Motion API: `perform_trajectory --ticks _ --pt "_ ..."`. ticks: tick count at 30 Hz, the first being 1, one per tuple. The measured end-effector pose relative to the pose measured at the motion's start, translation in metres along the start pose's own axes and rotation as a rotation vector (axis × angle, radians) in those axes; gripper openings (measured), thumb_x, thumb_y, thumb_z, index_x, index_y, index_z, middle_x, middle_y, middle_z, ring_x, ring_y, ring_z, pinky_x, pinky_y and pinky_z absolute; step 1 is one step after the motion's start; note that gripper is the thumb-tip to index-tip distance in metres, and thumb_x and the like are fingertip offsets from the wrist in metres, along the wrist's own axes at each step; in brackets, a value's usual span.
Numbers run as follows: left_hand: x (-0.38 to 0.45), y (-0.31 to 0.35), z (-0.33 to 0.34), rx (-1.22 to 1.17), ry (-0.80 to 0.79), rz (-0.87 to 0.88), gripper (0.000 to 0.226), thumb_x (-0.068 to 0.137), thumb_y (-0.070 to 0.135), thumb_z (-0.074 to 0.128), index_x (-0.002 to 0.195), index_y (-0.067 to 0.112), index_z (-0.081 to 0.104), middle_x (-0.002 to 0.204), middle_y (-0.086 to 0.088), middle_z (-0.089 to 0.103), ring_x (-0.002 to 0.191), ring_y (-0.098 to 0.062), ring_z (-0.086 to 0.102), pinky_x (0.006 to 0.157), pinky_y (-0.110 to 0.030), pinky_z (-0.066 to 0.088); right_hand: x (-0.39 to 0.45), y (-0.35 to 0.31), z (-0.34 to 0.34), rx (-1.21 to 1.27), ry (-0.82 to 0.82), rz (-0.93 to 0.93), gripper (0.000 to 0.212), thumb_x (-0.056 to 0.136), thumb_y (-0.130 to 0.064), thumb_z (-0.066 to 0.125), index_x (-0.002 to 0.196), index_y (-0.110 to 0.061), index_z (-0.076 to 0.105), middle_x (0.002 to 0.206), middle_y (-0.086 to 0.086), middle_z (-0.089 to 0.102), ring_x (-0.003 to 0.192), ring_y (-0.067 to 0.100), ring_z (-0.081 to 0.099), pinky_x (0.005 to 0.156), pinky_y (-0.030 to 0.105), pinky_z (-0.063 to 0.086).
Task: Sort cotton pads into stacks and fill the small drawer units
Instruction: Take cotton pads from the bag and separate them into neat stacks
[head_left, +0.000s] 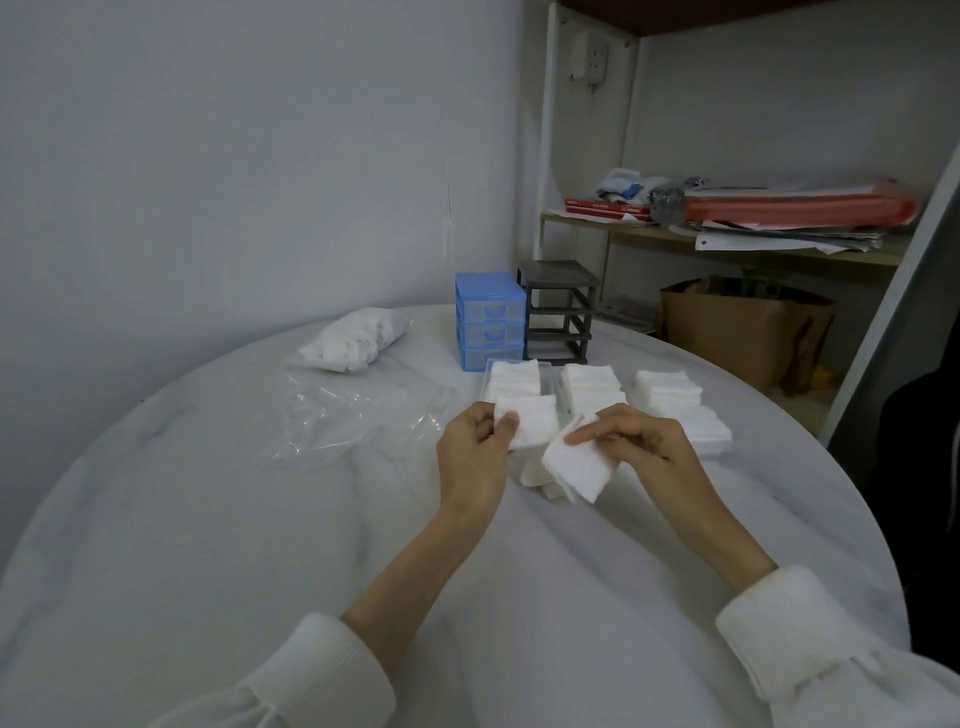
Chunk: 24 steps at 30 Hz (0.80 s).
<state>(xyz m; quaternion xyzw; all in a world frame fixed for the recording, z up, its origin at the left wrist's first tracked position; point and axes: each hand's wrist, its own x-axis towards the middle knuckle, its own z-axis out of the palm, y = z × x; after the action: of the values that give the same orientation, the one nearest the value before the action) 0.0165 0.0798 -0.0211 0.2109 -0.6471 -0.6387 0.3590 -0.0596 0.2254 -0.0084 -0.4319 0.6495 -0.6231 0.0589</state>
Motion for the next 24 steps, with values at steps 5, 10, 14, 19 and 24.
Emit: perform_trajectory --ticks 5,10,14,19,24 --pt "-0.001 0.002 -0.001 -0.028 0.011 0.007 0.011 0.092 0.008 0.056 0.085 0.015 0.062 0.085 0.0 0.068 0.081 -0.01 0.064 0.079 -0.026 0.053 0.0 0.001 0.0 -0.002 0.003 0.009 0.036 0.082 0.015 0.052 0.083 -0.016 0.07 0.089 -0.009 0.067 0.088 0.002 0.059 0.074 0.013 0.046" --pt "-0.001 0.004 0.0 -0.051 -0.003 -0.002 0.011 0.092 0.009 0.056 0.085 0.015 0.062 0.089 -0.001 0.069 0.084 -0.012 0.065 0.082 -0.028 0.053 0.002 0.004 0.001 -0.034 -0.018 0.031 0.034 0.088 0.01 0.049 0.087 -0.019 0.066 0.089 -0.016 0.065 0.088 0.001 0.058 0.074 0.016 0.046" --pt "-0.002 0.007 0.0 -0.071 -0.016 -0.024 0.007 0.092 0.008 0.056 0.094 0.008 0.063 0.096 -0.007 0.069 0.088 -0.016 0.065 0.084 -0.03 0.053 0.003 0.005 0.0 0.033 0.068 0.027 0.027 0.09 0.005 0.052 0.094 -0.021 0.06 0.1 -0.002 0.061 0.089 0.01 0.058 0.068 0.026 0.05" --pt "-0.008 0.008 0.003 -0.097 -0.141 -0.05 0.007 0.091 0.01 0.059 0.092 0.01 0.066 0.093 -0.006 0.071 0.085 -0.017 0.068 0.078 -0.027 0.055 0.004 -0.002 0.002 0.145 0.148 0.001 0.02 0.085 0.006 0.058 0.091 -0.013 0.058 0.088 0.001 0.063 0.076 0.003 0.061 0.065 0.013 0.049" --pt "-0.017 0.011 0.009 -0.135 -0.274 -0.034 0.013 0.092 0.01 0.057 0.095 0.005 0.068 0.089 -0.007 0.072 0.08 -0.015 0.069 0.068 -0.022 0.054 0.005 0.001 0.0 0.207 0.249 0.052 0.016 0.078 0.001 0.067 0.08 -0.011 0.056 0.084 0.004 0.06 0.073 0.005 0.06 0.063 0.013 0.05"
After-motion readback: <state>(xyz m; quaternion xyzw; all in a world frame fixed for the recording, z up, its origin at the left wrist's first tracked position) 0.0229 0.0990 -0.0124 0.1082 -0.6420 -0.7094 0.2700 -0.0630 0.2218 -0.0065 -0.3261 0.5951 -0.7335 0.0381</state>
